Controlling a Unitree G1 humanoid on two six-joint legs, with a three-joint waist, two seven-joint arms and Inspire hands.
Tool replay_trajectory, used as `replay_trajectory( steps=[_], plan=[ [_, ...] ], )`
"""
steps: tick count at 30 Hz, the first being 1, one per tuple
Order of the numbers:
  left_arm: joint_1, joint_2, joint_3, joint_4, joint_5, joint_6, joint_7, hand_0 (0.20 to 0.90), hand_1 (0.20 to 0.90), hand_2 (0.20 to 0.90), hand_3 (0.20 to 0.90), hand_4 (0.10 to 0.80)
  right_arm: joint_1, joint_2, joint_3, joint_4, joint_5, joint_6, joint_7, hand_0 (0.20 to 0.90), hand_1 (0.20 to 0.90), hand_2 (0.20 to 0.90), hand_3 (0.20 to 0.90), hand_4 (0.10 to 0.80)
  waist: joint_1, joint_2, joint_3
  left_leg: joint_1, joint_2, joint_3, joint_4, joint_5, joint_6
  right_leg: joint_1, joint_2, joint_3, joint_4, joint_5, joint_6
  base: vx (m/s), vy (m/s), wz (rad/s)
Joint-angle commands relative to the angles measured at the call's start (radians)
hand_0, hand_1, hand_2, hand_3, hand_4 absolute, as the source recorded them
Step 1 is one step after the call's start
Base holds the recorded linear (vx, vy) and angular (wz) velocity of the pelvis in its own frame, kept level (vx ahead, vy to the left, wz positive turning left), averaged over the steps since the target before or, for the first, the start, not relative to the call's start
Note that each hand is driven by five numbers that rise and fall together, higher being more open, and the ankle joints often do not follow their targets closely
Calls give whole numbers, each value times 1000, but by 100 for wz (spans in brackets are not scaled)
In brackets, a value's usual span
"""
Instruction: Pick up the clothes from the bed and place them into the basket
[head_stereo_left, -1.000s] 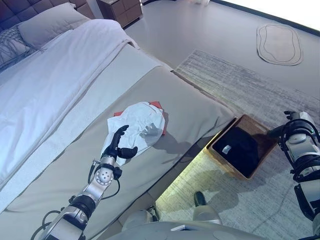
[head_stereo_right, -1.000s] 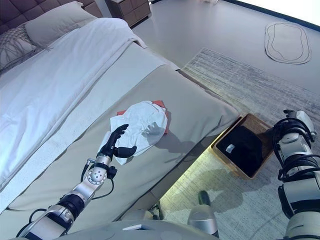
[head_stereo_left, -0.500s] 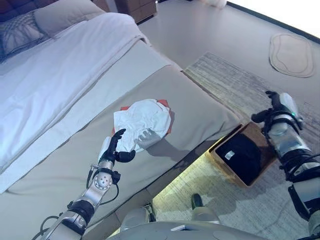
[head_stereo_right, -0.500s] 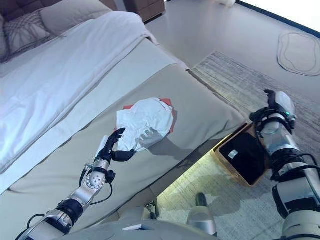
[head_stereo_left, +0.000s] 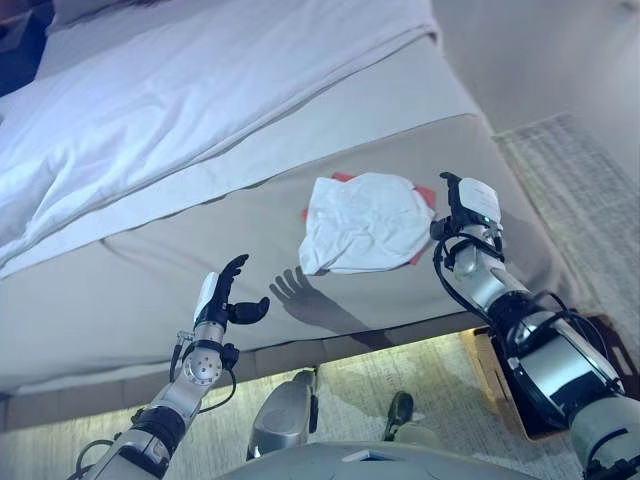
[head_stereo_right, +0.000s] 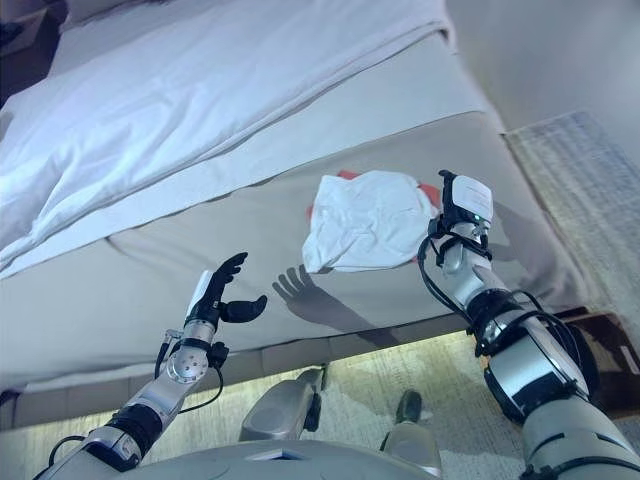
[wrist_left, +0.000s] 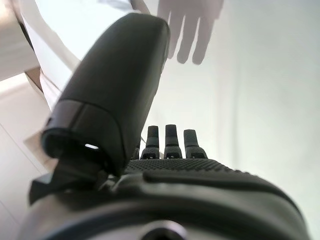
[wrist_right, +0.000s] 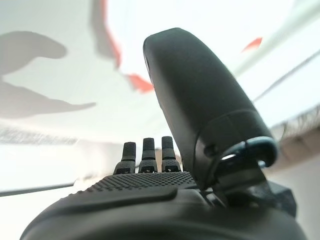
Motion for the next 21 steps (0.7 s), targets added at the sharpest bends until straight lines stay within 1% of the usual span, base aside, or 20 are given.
replay_trajectory(
  steps=[1,5,7,8,10,11,12,13,17,21],
  plan=[
    [-103,67,2,-94,-39,-101,19,900,900,900,900,800,-203,-57,79,-36,-68,-24,-16,900,900,900,900,800,37,-19,82,-54,-26,-54,262,-230,11,-105,-79,13,174,4,-67,-15,39,13],
    [-101,86,3,-128,-57,-126,28,900,900,900,900,800,-283,-58,133,-26,-101,36,3,900,900,900,900,800,70,-5,134,-119,-52,-70,310,-232,24,-160,-91,-1,219,3,-66,-40,40,18],
    [-102,95,9,-155,-61,-135,24,900,900,900,900,800,-330,-64,154,-8,-100,80,30,900,900,900,900,800,87,1,160,-152,-71,-68,343,-241,35,-197,-100,-9,263,-8,-65,-77,52,23],
    [-108,99,11,-176,-69,-140,26,900,900,900,900,800,-368,-64,170,21,-101,99,47,900,900,900,900,800,98,7,179,-183,-87,-65,377,-249,44,-230,-107,-18,306,-16,-66,-87,61,23],
    [-112,102,13,-198,-80,-146,32,900,900,900,900,800,-400,-60,184,64,-95,121,65,900,900,900,900,800,107,12,197,-223,-103,-60,426,-266,56,-271,-118,-20,358,-28,-67,-72,65,24],
    [-113,103,14,-202,-83,-147,33,900,900,900,900,800,-404,-58,185,70,-96,133,74,900,900,900,900,800,109,12,198,-233,-105,-58,436,-270,59,-284,-121,-19,371,-32,-67,18,40,17],
    [-109,104,14,-216,-86,-150,38,900,900,900,900,800,-408,-51,192,94,-92,154,84,900,900,900,900,800,115,13,199,-248,-109,-57,468,-303,59,-306,-127,-9,412,-57,-61,27,29,14],
    [-106,106,15,-236,-89,-151,41,900,900,900,900,800,-413,-48,194,116,-93,172,96,900,900,900,900,800,120,17,199,-278,-113,-54,499,-315,64,-335,-131,-6,445,-64,-63,22,30,13],
    [-101,116,15,-291,-110,-154,54,900,900,900,900,800,-435,-49,192,168,-88,203,126,900,900,900,900,800,129,31,199,-352,-122,-47,567,-344,80,-411,-140,0,517,-83,-70,-33,45,8],
    [-90,111,-1,-322,-107,-151,77,900,900,900,900,800,-466,-48,193,233,-100,259,181,900,900,900,900,800,138,47,199,-429,-124,-35,637,-363,86,-482,-146,9,586,-96,-77,-36,24,-3]
  ],
)
